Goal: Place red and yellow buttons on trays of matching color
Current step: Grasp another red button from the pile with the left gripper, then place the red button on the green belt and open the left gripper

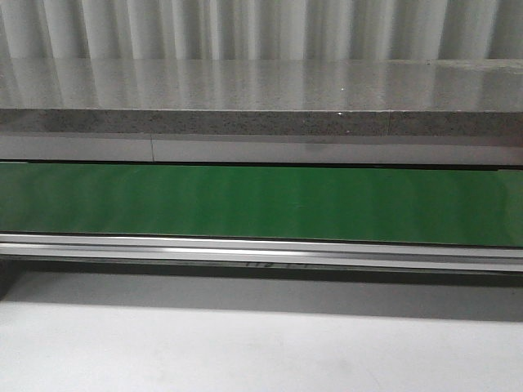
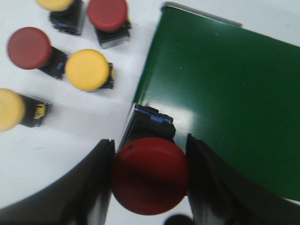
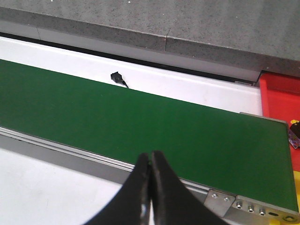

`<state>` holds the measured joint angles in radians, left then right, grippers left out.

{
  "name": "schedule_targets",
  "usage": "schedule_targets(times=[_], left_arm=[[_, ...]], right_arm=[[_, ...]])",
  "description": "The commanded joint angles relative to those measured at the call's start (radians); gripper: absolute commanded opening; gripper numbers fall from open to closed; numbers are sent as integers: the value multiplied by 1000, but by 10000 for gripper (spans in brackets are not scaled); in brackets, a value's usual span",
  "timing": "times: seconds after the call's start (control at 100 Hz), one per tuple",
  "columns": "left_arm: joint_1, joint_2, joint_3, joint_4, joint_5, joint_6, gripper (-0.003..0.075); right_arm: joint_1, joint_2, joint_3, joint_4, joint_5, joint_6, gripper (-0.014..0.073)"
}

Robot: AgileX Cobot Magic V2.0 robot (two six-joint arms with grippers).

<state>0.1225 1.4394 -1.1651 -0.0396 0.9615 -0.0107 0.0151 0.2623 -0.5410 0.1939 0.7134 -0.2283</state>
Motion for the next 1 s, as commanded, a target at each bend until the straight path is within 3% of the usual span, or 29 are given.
schedule_targets(times=[0.0,0.21,0.28,0.35,0.45,0.52,0.66,0.79,0.99], left_arm=[[-47,-9,-29,-8,-24,11,155],[-78,62,-40,-8,-20,11,160],[-78,71,-40,-8,-20,22,206],[-78,71,-40,-18,-20,31,330],[-78,71,-53,-57,-19,43,566],[-78,71,-74,-93,-19,43,633],[-78,65,-120,-188,-18,78,603],[-73,45,-139,-187,-18,86,572],[37,31,-139,-155,25,86,566]], right_arm=[[0,8,-24,3,-66,-8,-65],[0,8,-24,3,-66,-8,-65],[0,8,-24,3,-66,-8,-65],[0,8,-24,3,-66,-8,-65],[0,8,-24,3,-66,-8,-65],[0,8,-24,3,-66,-8,-65],[0,8,-24,3,-66,-8,-65],[0,8,-24,3,-66,-8,-65],[0,8,-24,3,-66,-8,-65]])
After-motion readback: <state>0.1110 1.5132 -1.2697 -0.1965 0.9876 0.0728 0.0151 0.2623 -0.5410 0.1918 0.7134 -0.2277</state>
